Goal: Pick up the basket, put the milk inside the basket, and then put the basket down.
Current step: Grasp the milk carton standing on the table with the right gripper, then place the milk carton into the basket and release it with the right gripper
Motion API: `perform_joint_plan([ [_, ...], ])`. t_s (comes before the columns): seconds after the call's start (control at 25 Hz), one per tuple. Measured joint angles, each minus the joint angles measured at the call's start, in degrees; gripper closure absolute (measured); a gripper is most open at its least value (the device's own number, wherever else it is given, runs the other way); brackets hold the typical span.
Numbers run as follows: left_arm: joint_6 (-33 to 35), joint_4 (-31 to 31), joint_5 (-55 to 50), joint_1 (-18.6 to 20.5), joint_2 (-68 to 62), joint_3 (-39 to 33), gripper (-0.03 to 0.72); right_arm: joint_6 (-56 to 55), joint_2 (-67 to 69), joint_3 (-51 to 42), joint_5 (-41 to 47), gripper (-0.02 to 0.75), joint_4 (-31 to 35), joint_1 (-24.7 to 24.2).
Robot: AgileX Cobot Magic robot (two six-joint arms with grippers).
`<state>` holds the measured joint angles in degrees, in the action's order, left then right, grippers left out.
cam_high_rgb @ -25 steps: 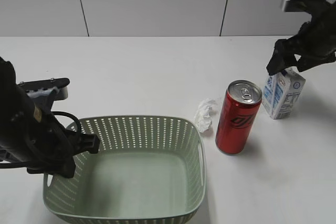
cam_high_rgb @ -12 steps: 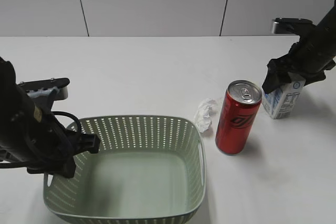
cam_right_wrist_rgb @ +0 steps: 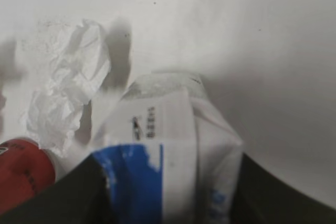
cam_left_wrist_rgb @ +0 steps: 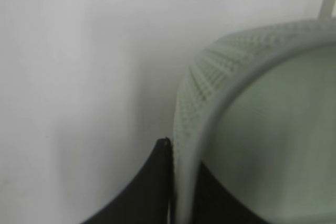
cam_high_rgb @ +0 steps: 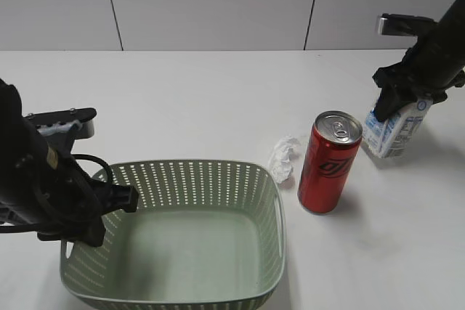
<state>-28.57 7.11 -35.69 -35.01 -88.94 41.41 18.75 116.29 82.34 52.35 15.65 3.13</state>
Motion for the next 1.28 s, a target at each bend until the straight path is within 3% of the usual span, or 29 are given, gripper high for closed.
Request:
perform_joint_plan([
  [0.16,0.00,0.00,0.00,0.00,0.00,0.00,0.685,-0.90,-0.60,3.24,5.48,0.411,-2.71,0.00],
  [0.4,0.00,0.00,-0.70,0.00,0.00,0.00,0.685,-2.49,-10.12,1.08,10.72,0.411,-7.06,0.00],
  [1.0,2.40,-0.04,-2.34,-0.07,0.00,0.00,0.685,-3.16,-51.52,-33.41,7.79,0.411,-5.21,0.00],
  [1.28,1.78,0.71,-0.92,-3.17,0.00,0.00,0.685,-2.71,-60.09,-38.67,7.09,0.411,-2.86,0.00],
])
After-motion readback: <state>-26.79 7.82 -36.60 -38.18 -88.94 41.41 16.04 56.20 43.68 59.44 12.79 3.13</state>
